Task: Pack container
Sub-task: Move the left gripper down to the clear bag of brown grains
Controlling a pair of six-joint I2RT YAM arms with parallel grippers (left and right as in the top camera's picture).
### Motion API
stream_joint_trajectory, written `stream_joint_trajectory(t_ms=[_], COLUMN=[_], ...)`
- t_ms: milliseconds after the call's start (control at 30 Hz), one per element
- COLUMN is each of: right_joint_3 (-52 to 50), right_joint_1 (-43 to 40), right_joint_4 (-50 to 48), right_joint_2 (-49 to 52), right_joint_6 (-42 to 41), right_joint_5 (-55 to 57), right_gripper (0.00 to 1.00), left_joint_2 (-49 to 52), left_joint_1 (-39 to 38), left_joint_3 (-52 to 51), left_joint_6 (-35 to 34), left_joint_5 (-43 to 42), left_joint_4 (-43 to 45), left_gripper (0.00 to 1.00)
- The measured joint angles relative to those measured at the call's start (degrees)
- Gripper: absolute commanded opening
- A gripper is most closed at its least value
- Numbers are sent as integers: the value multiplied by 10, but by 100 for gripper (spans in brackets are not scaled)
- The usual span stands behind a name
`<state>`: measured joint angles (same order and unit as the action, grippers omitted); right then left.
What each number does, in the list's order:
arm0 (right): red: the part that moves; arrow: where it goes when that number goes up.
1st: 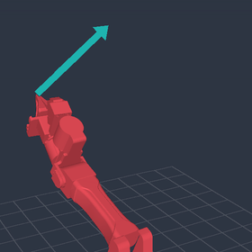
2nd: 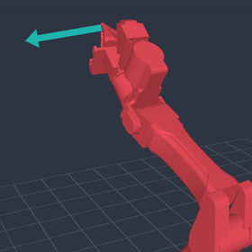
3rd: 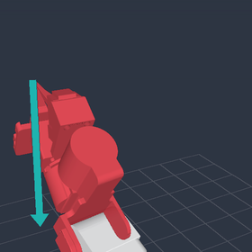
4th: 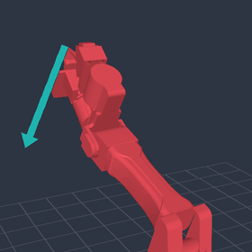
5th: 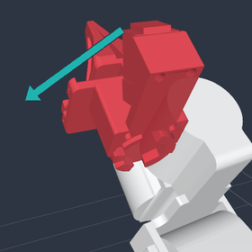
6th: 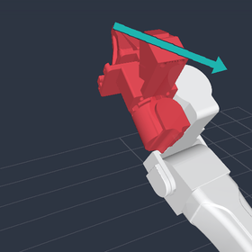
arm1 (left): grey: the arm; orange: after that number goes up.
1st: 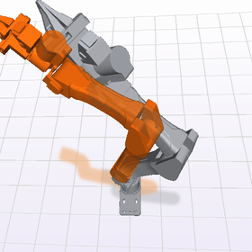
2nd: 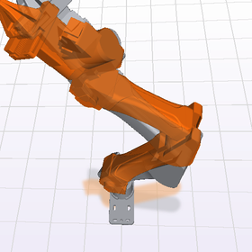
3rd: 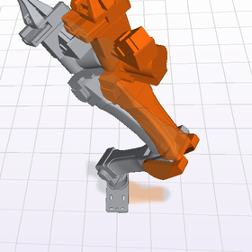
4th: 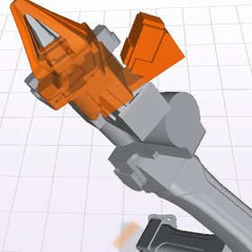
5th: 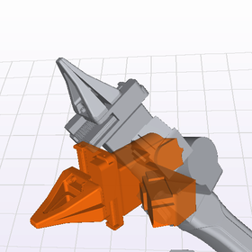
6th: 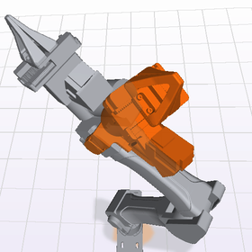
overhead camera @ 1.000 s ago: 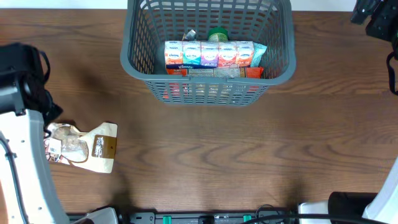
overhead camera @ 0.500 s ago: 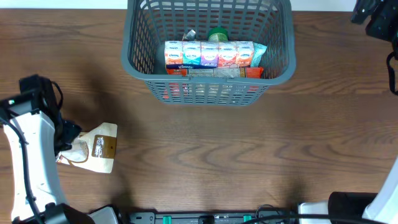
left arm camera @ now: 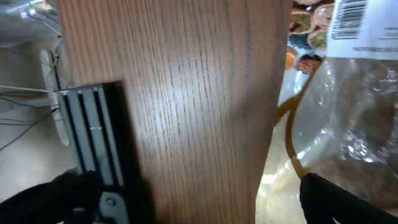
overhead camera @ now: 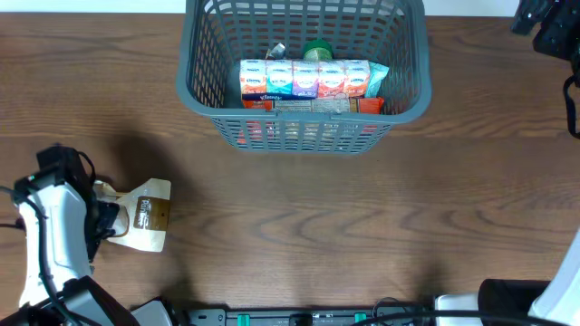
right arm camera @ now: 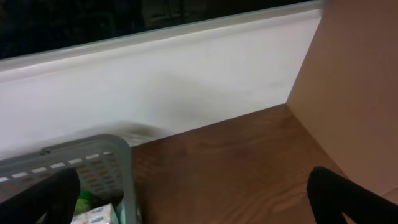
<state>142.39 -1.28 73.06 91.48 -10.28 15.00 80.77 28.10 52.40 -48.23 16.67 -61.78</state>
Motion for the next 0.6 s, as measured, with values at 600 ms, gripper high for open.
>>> stream_joint_trajectory(t_ms=[600], right_joint_3=[0], right_joint_1=[0], right_joint_4=[0], right_joint_2=[0], right_joint_6=[0], right_joint_5=[0], right_gripper=[99], left_joint_2=[60], left_joint_1=[3], left_joint_3=[-83], left_joint_6=[-13], left_joint_5=[0], left_joint_4=[175], left_gripper=[98])
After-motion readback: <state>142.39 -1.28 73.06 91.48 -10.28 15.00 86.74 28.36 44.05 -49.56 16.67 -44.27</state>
